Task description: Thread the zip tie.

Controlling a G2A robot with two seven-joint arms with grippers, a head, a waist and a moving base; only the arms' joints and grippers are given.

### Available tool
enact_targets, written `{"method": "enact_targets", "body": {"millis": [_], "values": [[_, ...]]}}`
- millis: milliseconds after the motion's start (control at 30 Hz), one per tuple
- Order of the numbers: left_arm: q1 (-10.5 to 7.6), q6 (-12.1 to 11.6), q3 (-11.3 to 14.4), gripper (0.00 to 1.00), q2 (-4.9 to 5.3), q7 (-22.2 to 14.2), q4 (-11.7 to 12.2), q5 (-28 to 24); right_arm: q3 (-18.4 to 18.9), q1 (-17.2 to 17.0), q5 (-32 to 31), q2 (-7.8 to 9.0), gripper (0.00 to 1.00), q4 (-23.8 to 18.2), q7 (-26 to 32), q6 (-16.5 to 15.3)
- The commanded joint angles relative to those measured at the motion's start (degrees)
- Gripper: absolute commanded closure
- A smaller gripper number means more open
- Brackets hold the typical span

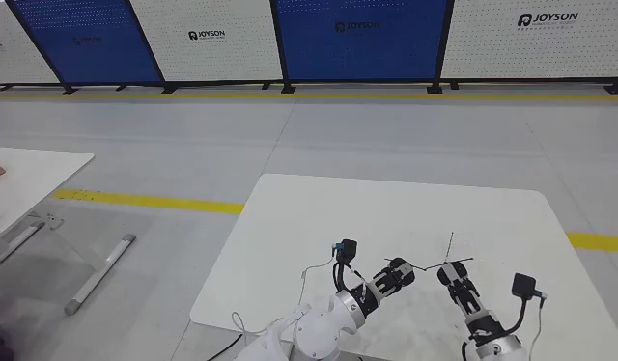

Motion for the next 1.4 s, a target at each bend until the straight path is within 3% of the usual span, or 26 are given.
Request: {"method": "enact_targets", "body": {"millis": [0,500,833,1367], "values": [[0.00,0.00,0.00,1.00,0.00,0.00,0.00,0.00,-0.05,-0.04,-0.06,-0.03,1.00,-0.07,-0.05,-0.02],[0.00,0.00,0.00,1.00,0.00,0.00,0.00,0.00,1.54,-2.01,0.41,0.02,1.00,-1.49,-0.01,-1.57],[0.00,0.00,0.00,1.00,0.00,0.00,0.00,0.00,0.57,-0.32,-0.09,-0.17,1.00,-0.18,1.29,0.17],[0.00,0.00,0.00,1.00,0.00,0.00,0.00,0.00,1.74,-1.53,0.35,-0.17,1.00,-1.06,1.32,-1.06]]}}
